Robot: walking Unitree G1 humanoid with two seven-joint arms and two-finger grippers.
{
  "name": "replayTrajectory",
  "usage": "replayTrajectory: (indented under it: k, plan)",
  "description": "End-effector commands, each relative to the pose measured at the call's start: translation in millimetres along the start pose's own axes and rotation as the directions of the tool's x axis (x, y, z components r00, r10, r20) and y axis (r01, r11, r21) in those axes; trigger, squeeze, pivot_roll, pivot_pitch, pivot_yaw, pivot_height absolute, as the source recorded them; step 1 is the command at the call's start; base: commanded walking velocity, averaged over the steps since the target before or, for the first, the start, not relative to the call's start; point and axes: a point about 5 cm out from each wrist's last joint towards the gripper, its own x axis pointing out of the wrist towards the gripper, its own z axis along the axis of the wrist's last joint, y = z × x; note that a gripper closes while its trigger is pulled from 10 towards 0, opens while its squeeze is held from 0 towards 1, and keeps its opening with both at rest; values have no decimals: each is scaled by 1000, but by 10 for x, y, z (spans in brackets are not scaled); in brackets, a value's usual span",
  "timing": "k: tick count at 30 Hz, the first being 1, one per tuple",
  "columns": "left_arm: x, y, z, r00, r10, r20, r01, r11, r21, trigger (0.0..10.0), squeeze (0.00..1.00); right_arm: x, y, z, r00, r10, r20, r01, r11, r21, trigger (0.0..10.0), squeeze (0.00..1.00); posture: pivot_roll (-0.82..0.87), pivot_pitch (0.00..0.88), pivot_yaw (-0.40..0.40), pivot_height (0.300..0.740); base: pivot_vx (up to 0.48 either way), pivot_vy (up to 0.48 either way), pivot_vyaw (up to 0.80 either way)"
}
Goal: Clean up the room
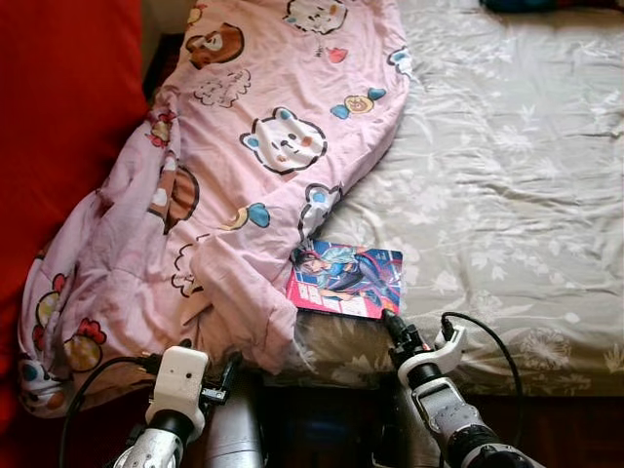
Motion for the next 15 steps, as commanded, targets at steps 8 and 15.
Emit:
replayTrajectory:
  k: [8,15]
  plan:
    - [135,37,-284,995,77,-70,-80,995,-53,10000,0,28,117,499,977,77,199,-49,988,-146,0,0,164,100,-64,603,0,0,0]
    - [234,110,-470,976,176,-125,-195,967,-165,10000,0,-8,215,836,950,33,310,122,876,-467,6745,0,104,20,-96,603,0,0,0]
